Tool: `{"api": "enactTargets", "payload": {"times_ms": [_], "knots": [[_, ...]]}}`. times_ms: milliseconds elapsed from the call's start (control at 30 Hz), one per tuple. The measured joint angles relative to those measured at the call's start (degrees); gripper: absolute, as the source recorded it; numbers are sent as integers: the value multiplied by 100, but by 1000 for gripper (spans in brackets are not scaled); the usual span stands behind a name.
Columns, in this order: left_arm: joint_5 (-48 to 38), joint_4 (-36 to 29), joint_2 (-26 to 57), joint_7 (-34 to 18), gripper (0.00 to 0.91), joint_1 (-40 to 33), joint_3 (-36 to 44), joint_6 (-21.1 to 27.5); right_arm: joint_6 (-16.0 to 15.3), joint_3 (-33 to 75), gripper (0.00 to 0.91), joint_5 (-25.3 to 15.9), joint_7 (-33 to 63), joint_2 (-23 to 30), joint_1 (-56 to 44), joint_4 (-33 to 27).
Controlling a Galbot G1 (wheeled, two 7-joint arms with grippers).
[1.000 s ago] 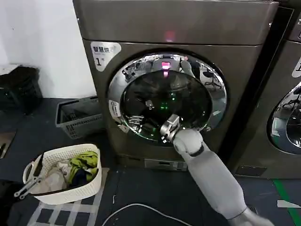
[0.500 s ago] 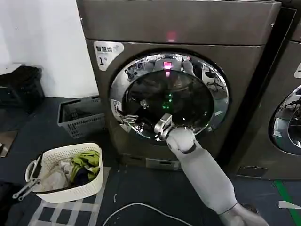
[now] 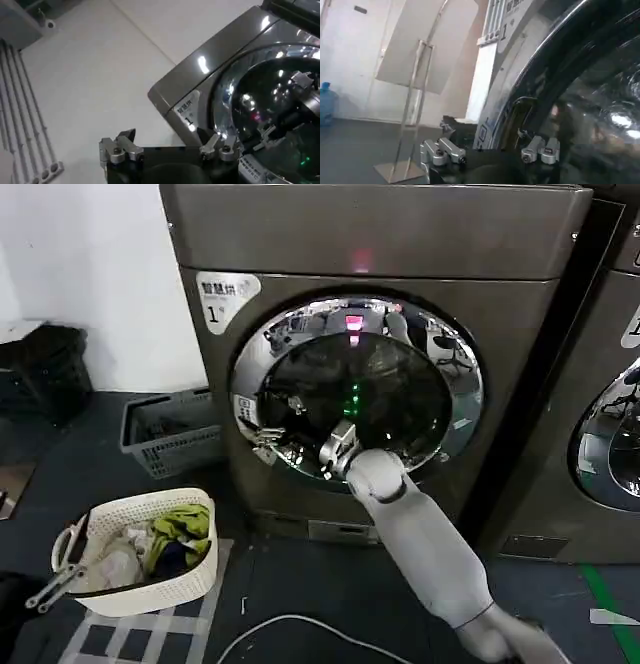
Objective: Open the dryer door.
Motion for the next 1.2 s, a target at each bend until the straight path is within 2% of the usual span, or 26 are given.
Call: {"api": "enactTargets", "payload": {"times_ms": [167,333,833,1200], "knots": [[0,-2,-7,0,907,20,3,-3,118,-53,907,129,-346,-26,55,-144],[0,-4,-10,0,907,19,20,-3,371,-117,907,268,-738,-57,111,-253],[35,80,20,4,907,-51,28,13,1021,-285,907,816,-1832,-362,8,-122],[-8,331,227,-70,907,-270,-120,220,1016,-132,907,1217,-2805,-686,-254,288]]}}
